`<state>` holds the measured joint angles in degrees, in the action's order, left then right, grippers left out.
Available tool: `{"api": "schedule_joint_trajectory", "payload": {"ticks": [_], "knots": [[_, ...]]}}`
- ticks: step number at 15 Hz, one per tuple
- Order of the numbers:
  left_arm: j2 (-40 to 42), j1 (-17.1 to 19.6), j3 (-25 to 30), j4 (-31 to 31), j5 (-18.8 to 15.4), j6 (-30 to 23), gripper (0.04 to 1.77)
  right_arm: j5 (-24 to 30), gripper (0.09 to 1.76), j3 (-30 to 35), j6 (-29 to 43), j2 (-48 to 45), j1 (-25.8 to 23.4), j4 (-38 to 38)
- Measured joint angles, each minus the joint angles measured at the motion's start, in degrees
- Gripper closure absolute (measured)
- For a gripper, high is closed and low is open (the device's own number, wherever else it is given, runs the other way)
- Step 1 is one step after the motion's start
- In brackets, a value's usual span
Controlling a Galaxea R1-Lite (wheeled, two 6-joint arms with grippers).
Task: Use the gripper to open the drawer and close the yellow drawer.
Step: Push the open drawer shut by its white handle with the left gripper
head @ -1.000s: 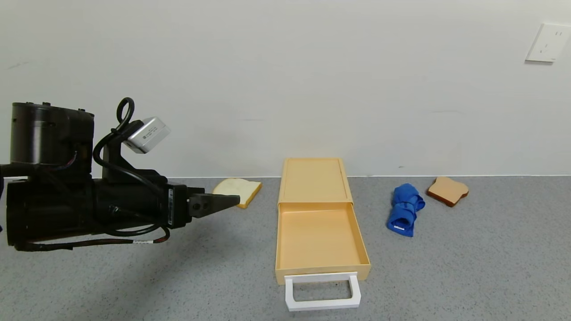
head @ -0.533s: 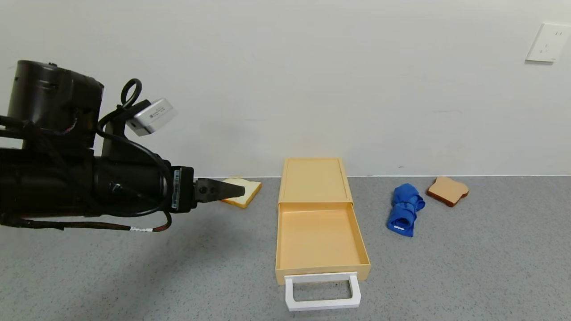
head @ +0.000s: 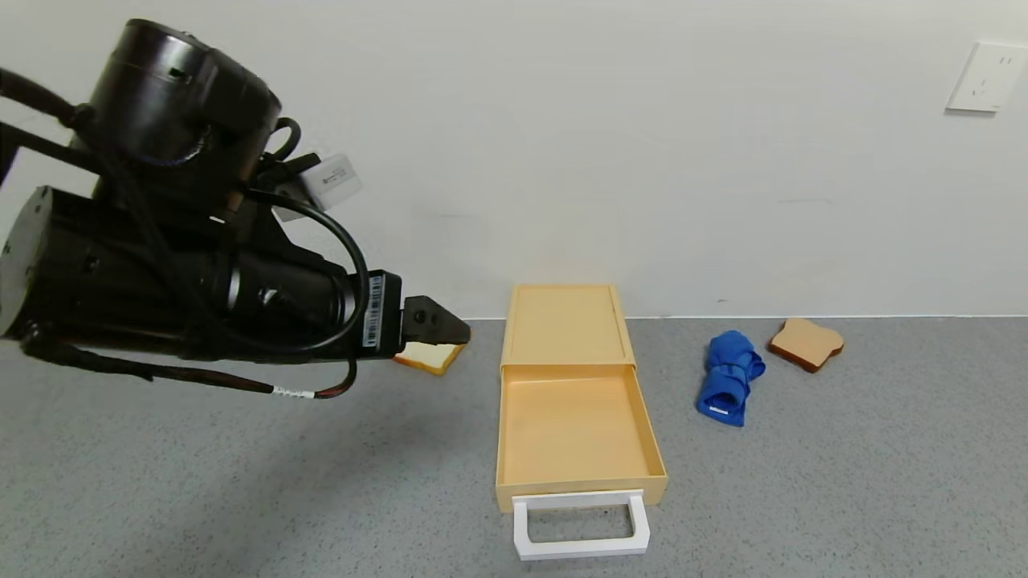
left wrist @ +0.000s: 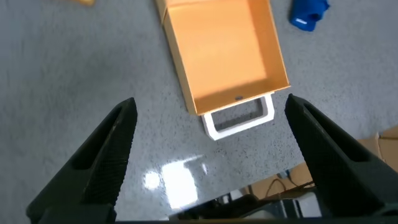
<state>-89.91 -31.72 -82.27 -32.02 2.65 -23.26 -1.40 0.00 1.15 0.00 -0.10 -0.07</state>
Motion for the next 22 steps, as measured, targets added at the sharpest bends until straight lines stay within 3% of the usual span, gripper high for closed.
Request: {"api": "schedule_joint_trajectory", "payload": {"ticks": [3, 5, 7, 11, 16, 22], "knots": [[-5.38, -3.61, -7.22, -10.34, 3.47, -8.16, 0.09, 0.00, 0.12, 0.00, 0.00, 0.00, 0.00, 0.00], [-8.77, -5.62, -9.84, -13.48, 4.33, -11.41, 0.09, 0.02, 0.12, 0.00, 0.00, 0.00, 0.00, 0.00], [-11.47, -7.22, -10.39, -13.95, 5.47, -13.56, 0.09, 0.02, 0.12, 0.00, 0.00, 0.00, 0.00, 0.02], [-16.26, -10.56, -9.90, -17.53, 4.92, -16.64, 0.09, 0.00, 0.12, 0.00, 0.00, 0.00, 0.00, 0.00], [-21.89, -14.56, -8.41, -17.73, 4.46, -19.82, 0.09, 0.00, 0.12, 0.00, 0.00, 0.00, 0.00, 0.00], [-28.78, -15.80, -9.05, -16.98, 2.30, -24.56, 0.09, 0.00, 0.12, 0.00, 0.01, 0.00, 0.00, 0.00]]}}
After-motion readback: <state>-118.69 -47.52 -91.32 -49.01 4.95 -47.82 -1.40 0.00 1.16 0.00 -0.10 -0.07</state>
